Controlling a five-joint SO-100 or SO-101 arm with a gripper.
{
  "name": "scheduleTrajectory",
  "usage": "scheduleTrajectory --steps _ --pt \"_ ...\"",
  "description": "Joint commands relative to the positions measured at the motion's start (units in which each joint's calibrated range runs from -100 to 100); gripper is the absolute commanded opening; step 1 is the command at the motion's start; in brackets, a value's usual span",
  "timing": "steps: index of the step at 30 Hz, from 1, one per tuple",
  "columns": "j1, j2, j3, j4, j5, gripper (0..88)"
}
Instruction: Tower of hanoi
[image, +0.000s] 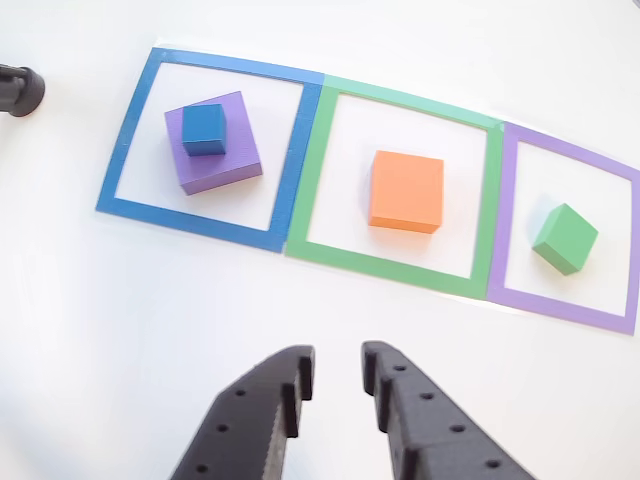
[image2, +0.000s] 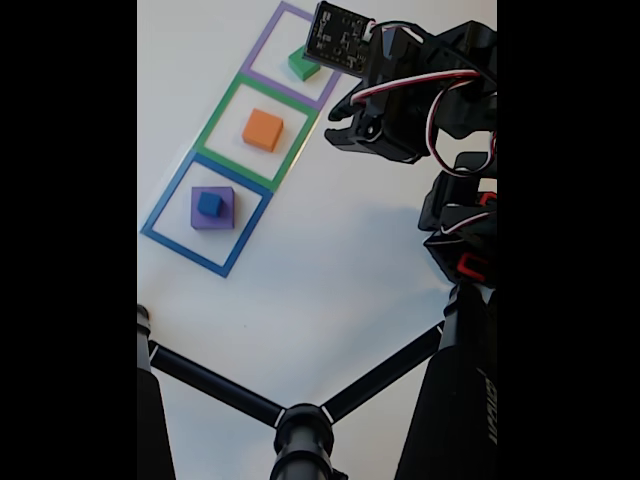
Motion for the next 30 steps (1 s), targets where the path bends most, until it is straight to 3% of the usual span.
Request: scheduleTrajectory --steps 1,8,11,19,30 --pt "-4.9 -1.0 -3.0 1.3 0.4 1.1" --pt "-8.3 0.0 -4.2 3.0 0.4 1.8" --pt "-8.4 -0.3 0.1 -0.4 0.4 9.9" --pt "-8.5 -9.3 33.5 -37.4 0.4 35.9" --pt "-8.9 0.8 56.6 -80.4 0.4 34.2"
